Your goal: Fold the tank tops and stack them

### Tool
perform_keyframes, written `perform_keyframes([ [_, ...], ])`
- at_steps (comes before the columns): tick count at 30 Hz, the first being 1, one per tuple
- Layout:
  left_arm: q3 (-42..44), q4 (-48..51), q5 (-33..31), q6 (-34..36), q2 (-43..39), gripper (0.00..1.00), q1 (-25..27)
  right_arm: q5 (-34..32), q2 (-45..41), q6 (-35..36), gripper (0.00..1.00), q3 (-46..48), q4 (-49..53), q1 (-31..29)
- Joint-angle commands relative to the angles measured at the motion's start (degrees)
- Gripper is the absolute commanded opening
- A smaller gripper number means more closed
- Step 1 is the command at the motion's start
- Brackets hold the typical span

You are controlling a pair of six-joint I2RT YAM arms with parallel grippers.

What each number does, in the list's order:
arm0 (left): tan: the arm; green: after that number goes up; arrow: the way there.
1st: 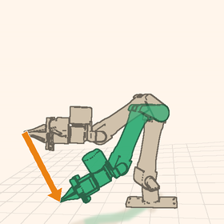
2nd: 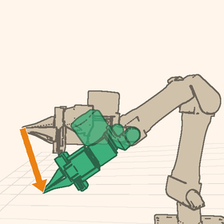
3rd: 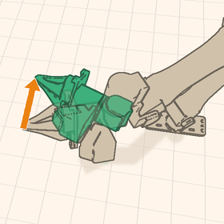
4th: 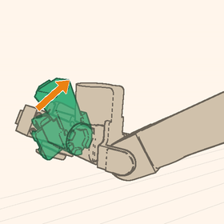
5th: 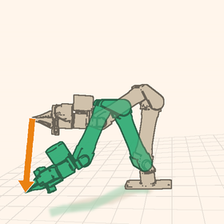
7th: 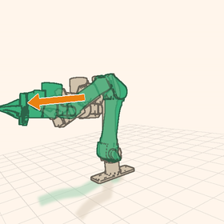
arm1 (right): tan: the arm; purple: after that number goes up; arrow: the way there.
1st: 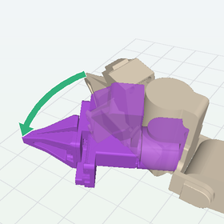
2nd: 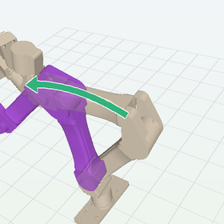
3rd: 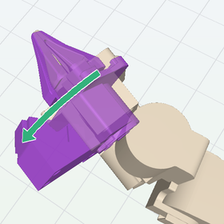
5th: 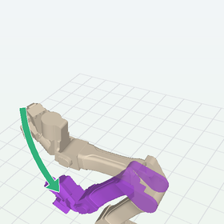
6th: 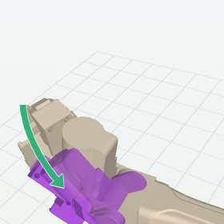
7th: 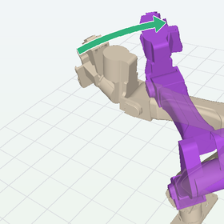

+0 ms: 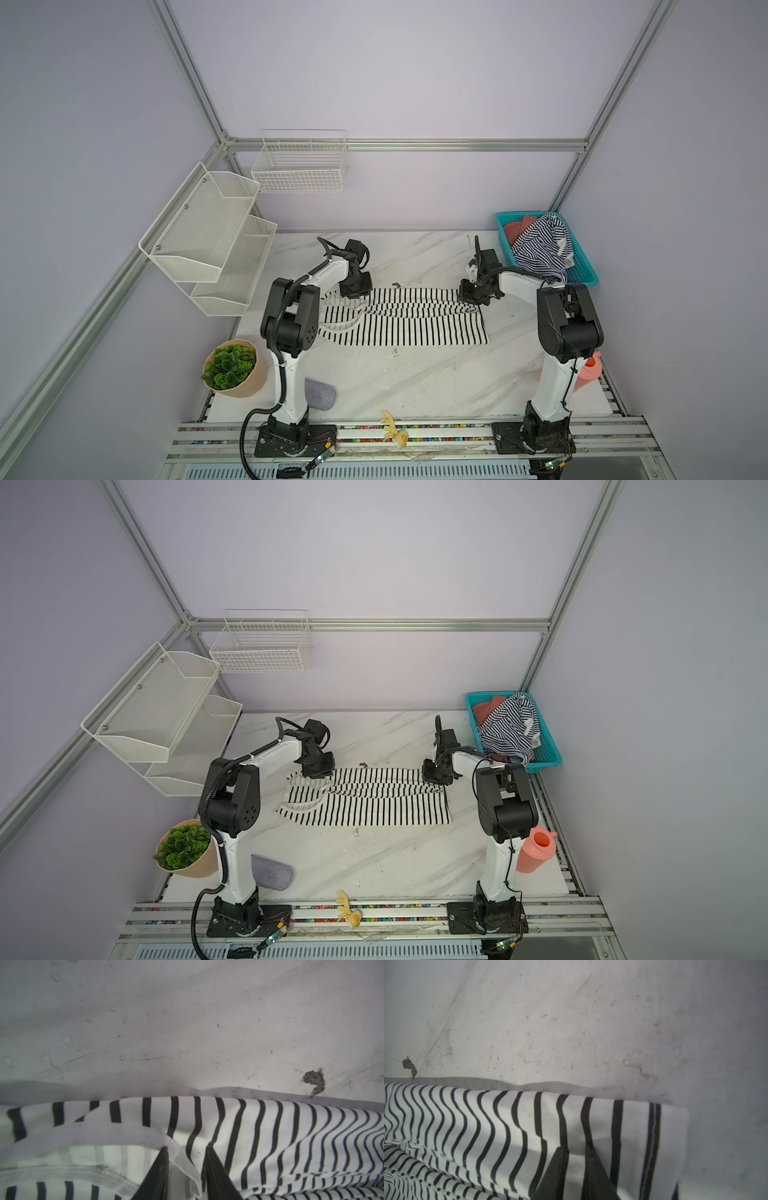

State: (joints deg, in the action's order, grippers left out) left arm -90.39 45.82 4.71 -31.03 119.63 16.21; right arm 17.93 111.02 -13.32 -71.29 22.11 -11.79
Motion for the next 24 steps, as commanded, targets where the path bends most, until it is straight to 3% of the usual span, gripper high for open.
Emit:
perform_keyframes([
  [1, 0.89, -1.41, 0.18, -1.29, 1.44, 0.3, 0.22, -1.17, 1.0, 1.36, 0.22, 1.68, 1.36, 0.01],
  [12, -8.91, 0.38, -0.61, 0.32, 10.75, 0.28, 0.22, -8.79, -4.9, 1.53, 0.25, 8.13, 6.51, 0.01],
  [19, -22.65, 2.03, 4.76, 3.45, 19.46, 0.28, 0.23, -9.42, -10.15, 0.17, 0.31, 13.05, 9.75, -2.25],
  [24, -33.13, 2.77, 9.68, 4.76, 25.8, 0.28, 0.57, -11.84, -12.33, -4.1, 0.34, 16.58, 12.75, -7.22],
])
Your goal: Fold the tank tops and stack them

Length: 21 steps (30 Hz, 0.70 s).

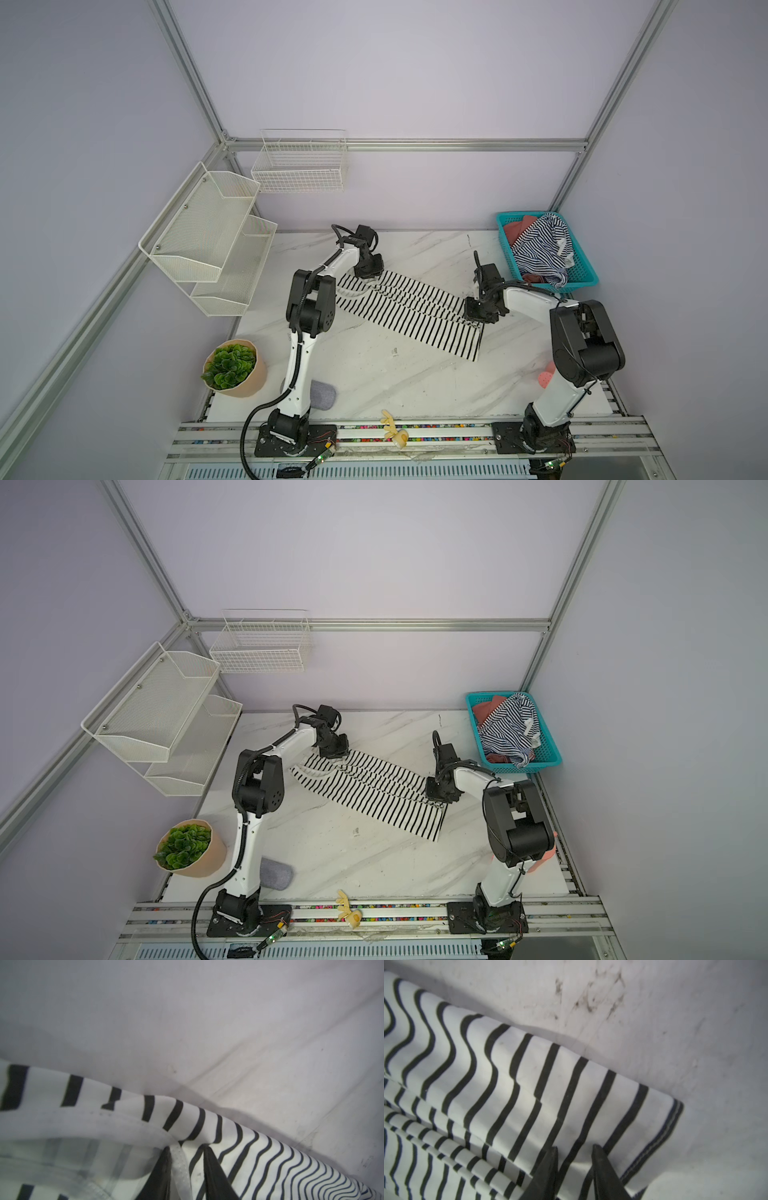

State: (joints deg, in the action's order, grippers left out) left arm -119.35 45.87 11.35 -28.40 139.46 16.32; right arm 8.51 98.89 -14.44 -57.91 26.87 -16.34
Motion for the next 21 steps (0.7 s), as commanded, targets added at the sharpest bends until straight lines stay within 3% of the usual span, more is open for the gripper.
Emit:
perform_keyframes([
  [1, -6.01, 2.75, 3.98, 2.5, 7.16, 0.28, 0.59, -2.33, -0.73, -3.95, 0.35, 3.94, 8.17, -3.83],
  [10, -23.44, 0.63, 12.12, 3.2, 18.77, 0.3, 3.7, 0.05, -5.21, -15.79, 0.36, 10.65, 7.44, -14.38],
  [16, -23.74, -10.16, 19.45, -1.1, 20.97, 0.31, 5.01, 3.87, -6.17, -25.11, 0.36, 14.28, 2.87, -23.47],
  [21, -23.42, -19.2, 21.61, -4.23, 21.99, 0.34, 6.25, 6.88, -6.95, -34.79, 0.37, 17.93, -3.83, -31.45],
])
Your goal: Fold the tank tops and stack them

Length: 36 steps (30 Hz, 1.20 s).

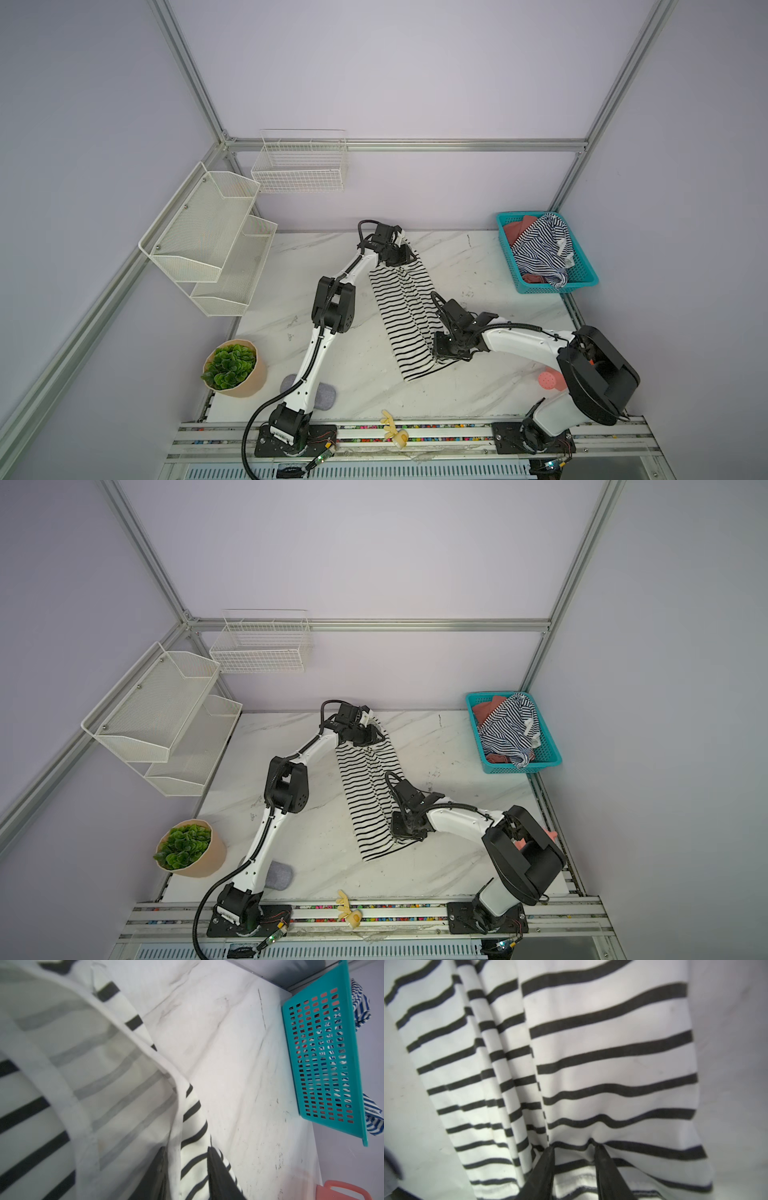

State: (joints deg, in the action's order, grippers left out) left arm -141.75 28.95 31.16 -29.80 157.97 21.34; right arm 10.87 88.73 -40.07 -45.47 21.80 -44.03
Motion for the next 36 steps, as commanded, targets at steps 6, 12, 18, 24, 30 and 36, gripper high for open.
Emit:
perform_keyframes([
  [6, -1.36, -7.7, 2.82, -5.33, 3.57, 0.36, 1.6, 3.33, 2.63, -14.4, 0.39, 4.73, -0.09, -9.0],
  [12, 0.0, -10.7, 3.74, -6.54, 0.01, 0.42, 1.85, 3.28, 5.92, -13.66, 0.41, 0.61, -1.17, -10.92],
  [18, 3.8, -12.2, 3.43, -6.15, -7.46, 0.51, 2.04, 1.08, 6.37, -12.59, 0.42, -4.4, 2.43, -12.27],
  [24, 8.27, -11.73, 3.26, -5.03, -14.13, 0.59, 2.05, -2.0, 2.37, -11.69, 0.42, -8.55, 6.3, -12.34],
  [30, 13.12, -7.58, -0.29, -3.49, -22.94, 0.59, 1.95, -6.27, -3.23, -9.73, 0.44, -13.59, 10.55, -12.33],
  [36, 25.1, 9.07, -9.78, 1.52, -38.18, 0.61, 0.57, -10.56, -8.79, -9.63, 0.47, -14.23, 15.56, -12.29],
])
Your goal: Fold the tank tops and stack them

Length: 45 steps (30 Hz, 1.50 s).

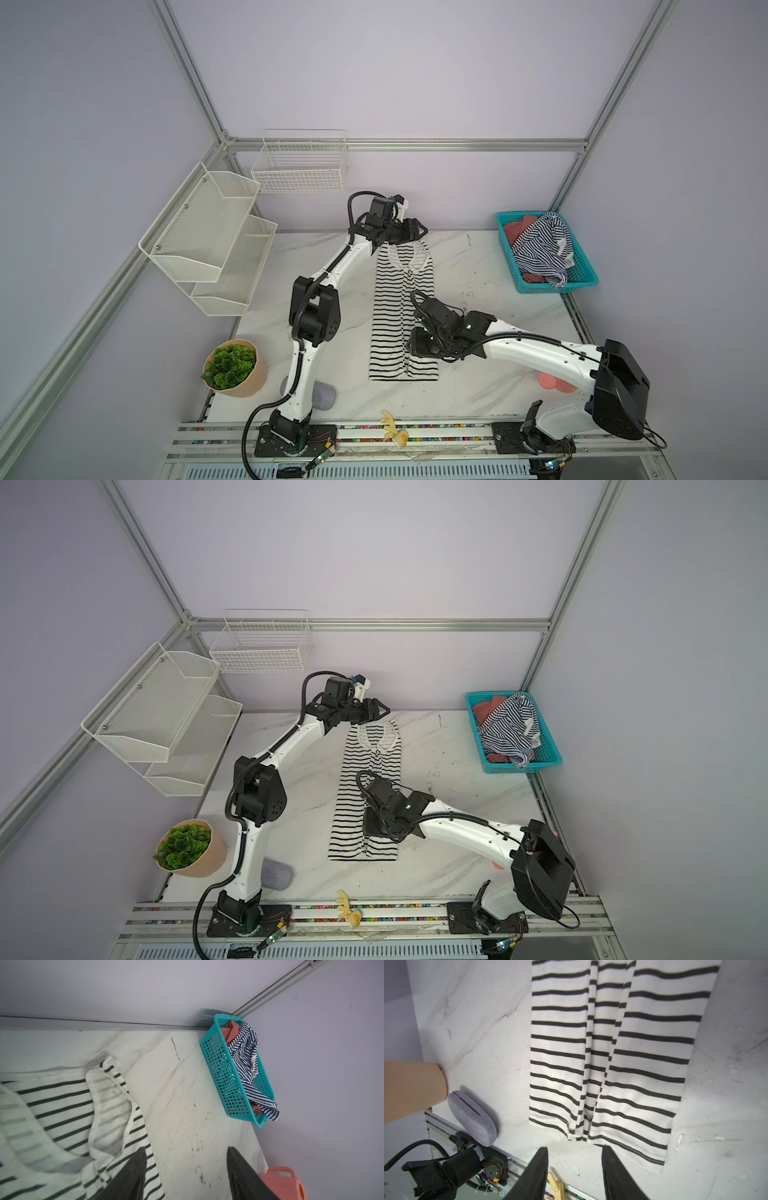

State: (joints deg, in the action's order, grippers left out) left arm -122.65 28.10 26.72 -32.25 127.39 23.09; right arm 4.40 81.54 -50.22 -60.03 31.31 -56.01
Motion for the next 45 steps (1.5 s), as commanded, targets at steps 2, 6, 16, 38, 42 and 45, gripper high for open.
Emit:
perform_keyframes([
  [2, 13.5, 14.33, -9.21, 5.38, -13.68, 0.61, -1.13, -4.32, -2.42, 0.78, 0.48, 2.06, 6.18, -0.16],
  [6, 34.29, 15.65, -13.11, 3.54, -27.66, 0.6, -0.72, -3.4, -2.35, 0.7, 0.48, 5.54, 6.26, 0.27],
  [16, 62.64, 17.96, -13.54, -0.55, -44.58, 0.59, 2.61, -0.08, -3.83, 7.65, 0.48, 10.17, 4.43, 5.99],
  [38, 75.55, 16.65, -7.09, -4.49, -39.96, 0.55, 7.44, 11.06, 2.68, 13.16, 0.55, 14.56, 2.18, 8.39],
  [42, 76.49, 15.73, -6.04, -4.7, -39.42, 0.55, 8.1, 11.01, 2.66, 11.66, 0.53, 15.33, 1.28, 8.44],
  [45, 76.92, 15.42, -6.15, -4.71, -38.9, 0.55, 8.45, 11.03, 2.88, 10.94, 0.52, 15.86, 0.24, 8.37],
])
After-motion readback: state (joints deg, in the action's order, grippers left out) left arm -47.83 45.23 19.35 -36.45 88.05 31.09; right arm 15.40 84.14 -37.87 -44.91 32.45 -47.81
